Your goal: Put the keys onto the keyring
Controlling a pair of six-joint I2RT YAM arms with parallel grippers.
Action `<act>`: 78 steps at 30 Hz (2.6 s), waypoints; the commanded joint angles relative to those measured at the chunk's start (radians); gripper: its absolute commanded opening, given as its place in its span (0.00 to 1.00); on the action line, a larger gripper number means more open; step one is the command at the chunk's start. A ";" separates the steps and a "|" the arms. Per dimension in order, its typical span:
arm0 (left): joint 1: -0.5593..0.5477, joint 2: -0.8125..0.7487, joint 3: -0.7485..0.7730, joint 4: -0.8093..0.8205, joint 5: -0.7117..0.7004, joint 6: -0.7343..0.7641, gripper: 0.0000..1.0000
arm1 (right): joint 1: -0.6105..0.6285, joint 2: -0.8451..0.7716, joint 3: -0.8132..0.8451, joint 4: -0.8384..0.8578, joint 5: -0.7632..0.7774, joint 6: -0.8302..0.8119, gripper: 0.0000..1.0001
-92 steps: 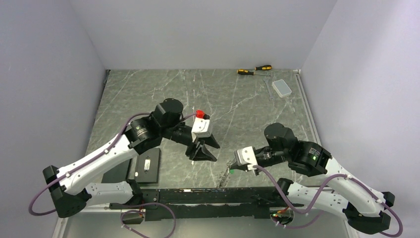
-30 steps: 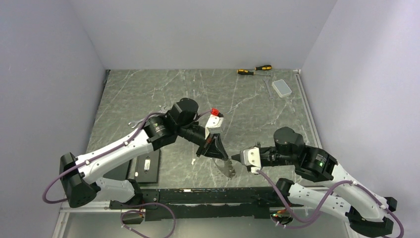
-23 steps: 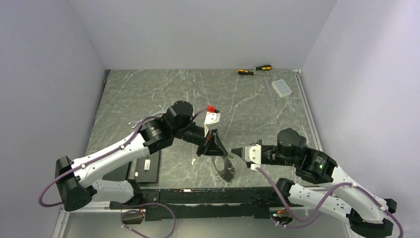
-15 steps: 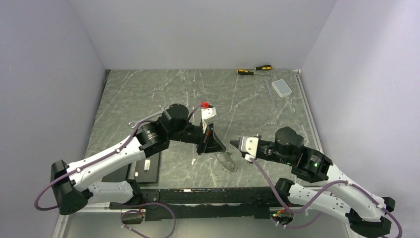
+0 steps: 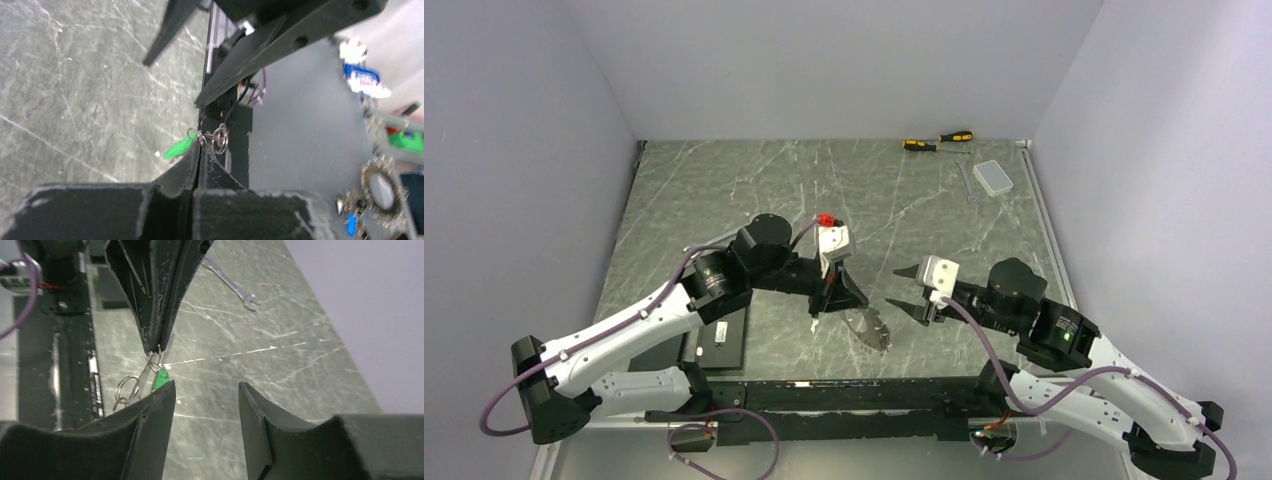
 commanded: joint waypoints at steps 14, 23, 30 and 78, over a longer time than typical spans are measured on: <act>-0.003 0.033 0.214 -0.360 0.216 0.391 0.00 | -0.002 0.152 0.143 -0.123 -0.383 0.106 0.62; -0.003 0.066 0.239 -0.362 0.225 0.399 0.00 | -0.002 0.157 0.145 -0.070 -0.383 0.095 0.53; -0.003 0.076 0.245 -0.358 0.241 0.400 0.00 | -0.002 0.177 0.127 -0.047 -0.397 0.093 0.44; -0.003 0.028 0.194 -0.285 0.177 0.359 0.00 | -0.003 0.149 0.049 0.006 -0.330 0.134 0.56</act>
